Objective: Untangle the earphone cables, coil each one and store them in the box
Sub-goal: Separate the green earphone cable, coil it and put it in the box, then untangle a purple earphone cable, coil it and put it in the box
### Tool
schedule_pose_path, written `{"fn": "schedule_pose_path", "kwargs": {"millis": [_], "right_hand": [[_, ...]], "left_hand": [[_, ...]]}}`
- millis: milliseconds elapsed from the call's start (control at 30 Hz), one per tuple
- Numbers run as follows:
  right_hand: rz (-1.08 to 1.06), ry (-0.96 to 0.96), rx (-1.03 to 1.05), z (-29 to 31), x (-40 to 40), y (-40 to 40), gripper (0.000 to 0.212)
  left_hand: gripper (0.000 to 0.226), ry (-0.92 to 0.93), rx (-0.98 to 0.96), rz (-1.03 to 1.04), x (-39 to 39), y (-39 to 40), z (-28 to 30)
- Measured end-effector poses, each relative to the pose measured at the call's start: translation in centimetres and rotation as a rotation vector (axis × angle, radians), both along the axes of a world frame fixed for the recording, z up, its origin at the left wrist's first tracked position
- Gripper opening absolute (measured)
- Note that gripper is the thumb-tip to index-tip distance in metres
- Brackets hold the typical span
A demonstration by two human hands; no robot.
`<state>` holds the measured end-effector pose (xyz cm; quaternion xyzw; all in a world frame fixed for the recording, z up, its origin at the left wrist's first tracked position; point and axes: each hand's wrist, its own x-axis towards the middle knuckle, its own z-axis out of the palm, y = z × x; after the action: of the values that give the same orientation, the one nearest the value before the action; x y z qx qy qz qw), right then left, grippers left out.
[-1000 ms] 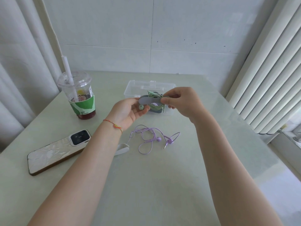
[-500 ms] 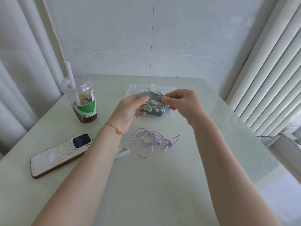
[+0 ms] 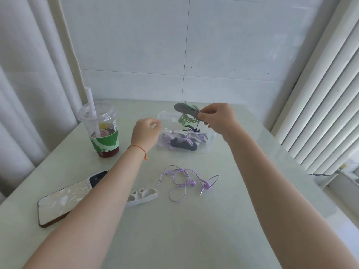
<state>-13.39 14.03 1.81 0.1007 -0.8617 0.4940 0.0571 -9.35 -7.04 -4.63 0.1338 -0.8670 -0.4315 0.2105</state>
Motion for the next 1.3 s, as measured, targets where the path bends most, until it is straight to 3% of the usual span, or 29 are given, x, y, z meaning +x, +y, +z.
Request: {"fn": "schedule_pose_path", "kwargs": {"millis": [133,400,667,900,1000,1067,1133,1200,1300], "right_hand": [[0.001,-0.049,0.185,-0.7,-1.8,-1.4,0.003],[0.062,-0.104,0.556,-2.3,-3.3,-4.3,0.03],[0.041,-0.096,0.625,-2.5,-3.2,-5.3,0.038],[-0.027,0.15,0.38,-1.0,0.4,-2.4,0.013],[0.114,0.08,0.407,-1.3,2.8,-1.5,0.006],[0.252,-0.034,0.512,-2.3,4.2,-1.3,0.01],[0.387,-0.085,0.691,-3.2,5.3,-1.3,0.013],[0.483,-0.101,0.91,-4.1,6.0,-1.4,0.034],[0.47,-0.131,0.984,-5.8,5.8,-1.7,0.04]], "left_hand": [[0.019,-0.001,0.022,0.038,0.2,0.4,-1.0],[0.011,0.038,-0.031,0.016,1.4,0.6,-1.4],[0.013,0.033,-0.071,-0.031,1.8,0.7,-1.4],[0.03,0.1,-0.115,0.02,3.3,2.1,-0.9],[0.015,0.199,-0.104,0.081,4.6,3.2,-0.3],[0.012,0.107,-0.138,-0.034,4.9,3.7,-0.4],[0.012,-0.133,-0.203,-0.206,5.0,4.0,-0.7],[0.016,-0.377,-0.267,-0.354,5.2,4.3,-1.2],[0.031,-0.489,-0.367,-0.426,5.3,4.4,-1.6]]}}
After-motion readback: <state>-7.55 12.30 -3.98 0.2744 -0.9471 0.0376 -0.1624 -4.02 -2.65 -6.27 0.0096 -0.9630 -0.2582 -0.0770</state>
